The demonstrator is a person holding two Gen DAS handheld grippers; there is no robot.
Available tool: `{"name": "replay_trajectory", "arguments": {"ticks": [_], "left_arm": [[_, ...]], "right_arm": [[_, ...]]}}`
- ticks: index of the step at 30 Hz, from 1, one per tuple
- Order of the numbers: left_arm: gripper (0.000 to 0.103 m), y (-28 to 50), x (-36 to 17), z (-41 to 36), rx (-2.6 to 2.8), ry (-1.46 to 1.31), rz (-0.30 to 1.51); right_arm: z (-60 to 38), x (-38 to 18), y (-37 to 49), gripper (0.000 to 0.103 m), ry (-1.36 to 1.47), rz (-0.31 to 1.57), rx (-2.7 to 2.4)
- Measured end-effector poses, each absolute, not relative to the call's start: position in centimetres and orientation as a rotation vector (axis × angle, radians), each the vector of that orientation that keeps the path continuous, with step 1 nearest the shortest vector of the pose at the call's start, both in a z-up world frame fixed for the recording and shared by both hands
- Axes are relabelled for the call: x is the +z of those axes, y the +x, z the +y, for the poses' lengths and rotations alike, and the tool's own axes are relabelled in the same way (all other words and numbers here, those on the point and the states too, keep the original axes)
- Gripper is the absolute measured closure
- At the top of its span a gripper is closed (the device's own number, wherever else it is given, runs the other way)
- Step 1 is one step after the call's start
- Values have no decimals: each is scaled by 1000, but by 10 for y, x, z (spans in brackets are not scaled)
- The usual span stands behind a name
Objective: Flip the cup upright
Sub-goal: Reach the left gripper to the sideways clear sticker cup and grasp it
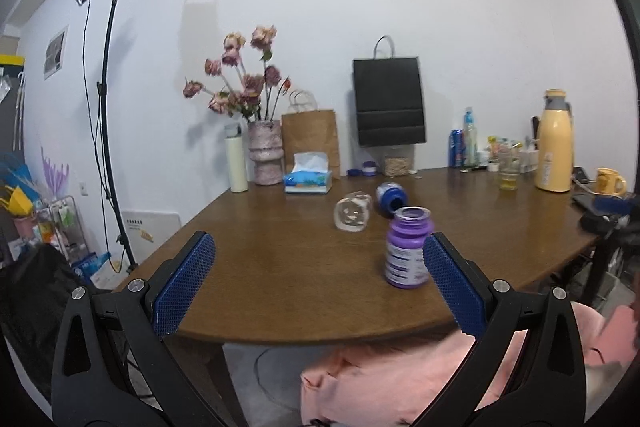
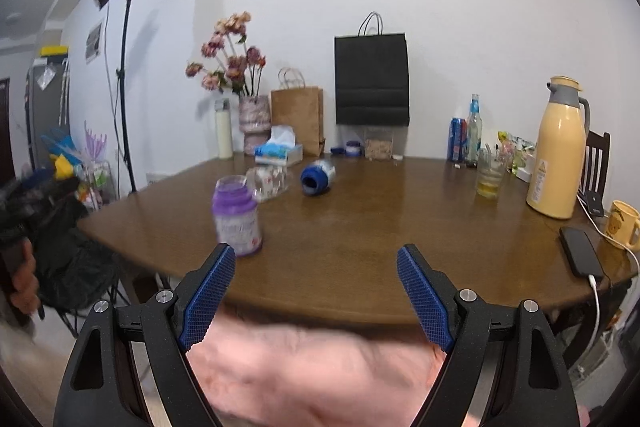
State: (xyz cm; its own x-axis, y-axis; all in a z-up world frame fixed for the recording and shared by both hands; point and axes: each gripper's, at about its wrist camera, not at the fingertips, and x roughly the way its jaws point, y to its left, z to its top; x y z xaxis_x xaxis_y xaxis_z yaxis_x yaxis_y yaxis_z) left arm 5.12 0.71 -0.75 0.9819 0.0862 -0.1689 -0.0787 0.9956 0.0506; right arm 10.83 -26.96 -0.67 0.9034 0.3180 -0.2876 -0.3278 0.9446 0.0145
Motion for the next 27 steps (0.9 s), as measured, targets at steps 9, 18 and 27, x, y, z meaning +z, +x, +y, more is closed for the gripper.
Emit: {"name": "replay_trajectory", "arguments": {"ticks": [9,18,27], "left_arm": [[0,148,17,36,102,39,257],[0,279,22,51,-97,-24,417],[4,442,-4,13,-258,29,779]], "right_arm": [[-240,40,225,16,-57,374,440],[-195,35,331,16,-45,543,547],[-182,34,385,16,-38,588,542]]}}
